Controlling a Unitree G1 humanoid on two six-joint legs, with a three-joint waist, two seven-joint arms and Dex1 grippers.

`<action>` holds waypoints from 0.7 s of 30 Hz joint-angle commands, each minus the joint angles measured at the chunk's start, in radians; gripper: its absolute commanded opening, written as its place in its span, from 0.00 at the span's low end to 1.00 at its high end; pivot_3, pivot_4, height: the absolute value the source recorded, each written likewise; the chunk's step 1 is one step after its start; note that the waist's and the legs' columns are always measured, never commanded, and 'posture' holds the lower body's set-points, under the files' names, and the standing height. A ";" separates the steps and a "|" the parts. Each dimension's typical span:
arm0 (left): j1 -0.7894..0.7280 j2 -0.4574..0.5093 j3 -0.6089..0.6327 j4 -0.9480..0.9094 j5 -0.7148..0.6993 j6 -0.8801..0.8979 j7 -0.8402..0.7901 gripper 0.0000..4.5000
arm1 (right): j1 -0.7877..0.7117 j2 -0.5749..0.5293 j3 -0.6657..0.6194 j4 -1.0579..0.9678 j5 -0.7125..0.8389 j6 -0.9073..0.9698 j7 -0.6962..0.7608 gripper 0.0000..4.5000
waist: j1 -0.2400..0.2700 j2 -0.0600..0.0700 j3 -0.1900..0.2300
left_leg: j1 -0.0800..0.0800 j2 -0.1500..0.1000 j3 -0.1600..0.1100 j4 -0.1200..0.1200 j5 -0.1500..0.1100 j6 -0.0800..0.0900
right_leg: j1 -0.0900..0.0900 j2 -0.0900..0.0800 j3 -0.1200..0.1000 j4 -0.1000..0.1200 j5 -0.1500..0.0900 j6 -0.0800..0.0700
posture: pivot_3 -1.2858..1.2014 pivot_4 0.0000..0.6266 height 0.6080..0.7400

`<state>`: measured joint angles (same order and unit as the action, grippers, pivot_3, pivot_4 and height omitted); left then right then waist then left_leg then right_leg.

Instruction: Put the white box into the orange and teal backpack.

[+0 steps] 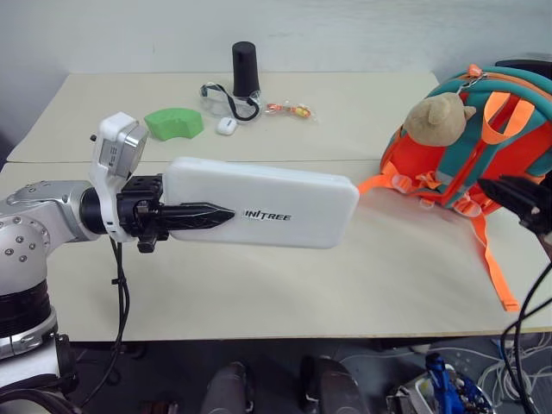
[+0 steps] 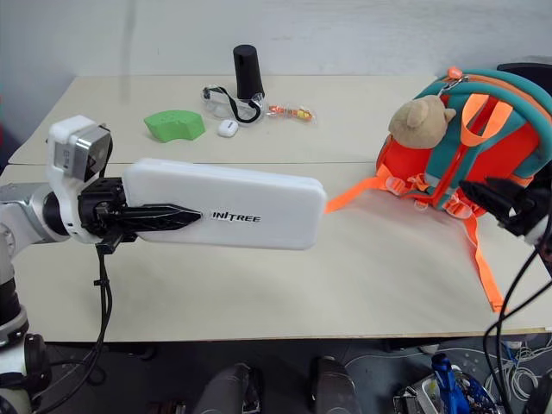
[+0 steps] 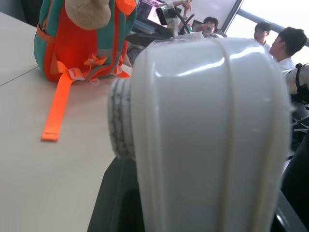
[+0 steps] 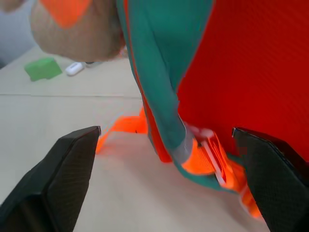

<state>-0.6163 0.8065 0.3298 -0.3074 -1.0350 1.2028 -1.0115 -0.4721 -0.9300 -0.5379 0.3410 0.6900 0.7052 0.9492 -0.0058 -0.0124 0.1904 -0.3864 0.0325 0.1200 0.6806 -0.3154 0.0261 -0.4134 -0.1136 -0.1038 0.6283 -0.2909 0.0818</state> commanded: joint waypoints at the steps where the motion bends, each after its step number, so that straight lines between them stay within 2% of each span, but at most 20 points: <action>1: -0.028 0.000 0.019 -0.023 -0.060 -0.012 0.036 0.28 | -0.087 0.014 0.058 0.040 0.003 0.008 0.037 0.99 | 0.001 0.000 0.000 | 0.000 0.000 0.000 0.000 0.000 0.000 | 0.000 0.000 0.000 0.000 0.000 0.000 | 0.52 0.24 1.00; 5: -0.041 0.001 0.001 -0.012 -0.067 -0.028 0.057 0.28 | -0.195 0.067 0.160 0.117 -0.057 -0.051 0.061 0.99 | 0.001 0.000 0.000 | -0.001 0.000 0.000 0.000 0.000 0.000 | 0.000 0.000 0.000 -0.001 0.000 0.000 | 0.52 0.24 1.00; 12: -0.070 0.006 -0.014 0.008 -0.076 -0.035 0.075 0.28 | -0.372 0.160 0.236 0.321 -0.160 -0.192 0.060 0.99 | -0.001 0.000 0.000 | -0.001 -0.001 0.000 0.000 0.000 0.000 | 0.000 0.001 0.000 0.000 0.000 0.000 | 0.52 0.24 1.00; 15: -0.073 0.008 -0.015 0.010 -0.079 -0.038 0.081 0.28 | -0.402 0.179 0.236 0.362 -0.171 -0.239 0.082 0.86 | -0.001 0.000 0.000 | -0.001 0.000 0.000 0.000 0.000 -0.001 | 0.000 0.001 0.000 0.000 0.000 0.000 | 0.52 0.24 1.00; 21: -0.068 0.010 -0.011 0.015 -0.077 -0.044 0.090 0.28 | -0.393 0.178 0.234 0.343 -0.164 -0.246 0.146 0.39 | -0.003 0.001 0.001 | -0.001 0.000 0.000 0.000 0.000 -0.001 | 0.000 0.001 0.000 0.000 0.000 0.000 | 0.52 0.24 1.00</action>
<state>-0.6641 0.8038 0.2951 -0.2954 -1.0846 1.1876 -0.9190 -0.8557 -0.7395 -0.2842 0.7126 0.5143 0.4685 1.0739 -0.0083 -0.0117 0.1910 -0.3876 0.0324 0.1203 0.6804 -0.3154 0.0255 -0.4138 -0.1122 -0.1037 0.6282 -0.2907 0.0823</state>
